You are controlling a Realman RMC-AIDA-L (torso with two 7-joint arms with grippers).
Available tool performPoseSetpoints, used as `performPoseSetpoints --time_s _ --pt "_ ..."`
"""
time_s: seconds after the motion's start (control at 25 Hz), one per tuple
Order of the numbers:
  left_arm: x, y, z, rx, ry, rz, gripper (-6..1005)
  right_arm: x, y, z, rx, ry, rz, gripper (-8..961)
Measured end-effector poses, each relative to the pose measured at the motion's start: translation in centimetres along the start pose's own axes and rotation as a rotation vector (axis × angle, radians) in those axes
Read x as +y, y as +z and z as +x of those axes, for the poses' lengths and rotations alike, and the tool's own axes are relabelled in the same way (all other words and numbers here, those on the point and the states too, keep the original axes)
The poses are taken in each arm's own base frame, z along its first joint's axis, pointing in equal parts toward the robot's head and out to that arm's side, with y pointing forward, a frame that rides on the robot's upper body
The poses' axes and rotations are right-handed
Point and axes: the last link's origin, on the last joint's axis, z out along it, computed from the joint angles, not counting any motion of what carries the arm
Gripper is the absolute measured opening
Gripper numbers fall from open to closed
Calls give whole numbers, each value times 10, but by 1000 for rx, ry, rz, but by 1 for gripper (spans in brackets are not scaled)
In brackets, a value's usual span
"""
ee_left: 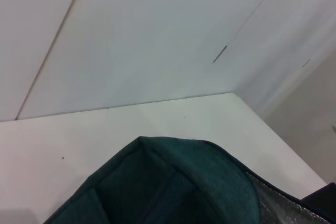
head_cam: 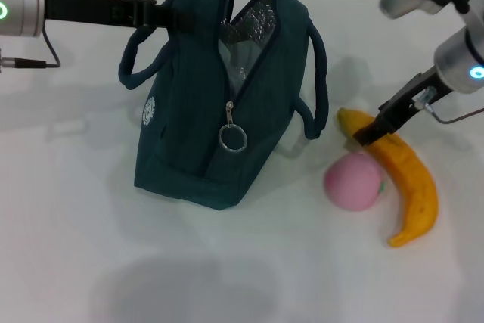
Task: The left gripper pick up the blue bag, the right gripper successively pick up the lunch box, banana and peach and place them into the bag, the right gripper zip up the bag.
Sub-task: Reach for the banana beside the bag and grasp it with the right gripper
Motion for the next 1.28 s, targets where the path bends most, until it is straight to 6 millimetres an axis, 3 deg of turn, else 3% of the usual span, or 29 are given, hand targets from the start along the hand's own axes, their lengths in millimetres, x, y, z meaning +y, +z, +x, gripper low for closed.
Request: performPoseSetpoints --time_s 0.44,0.84,1.28 --pt "0 0 2 -2 6 2 47 -10 -8 15 -14 67 -19 725" --pt "0 0 1 0 4 2 48 -2 -4 7 8 53 -42 722" --pt "0 0 0 2 4 0 47 0 4 7 51 63 -62 554"
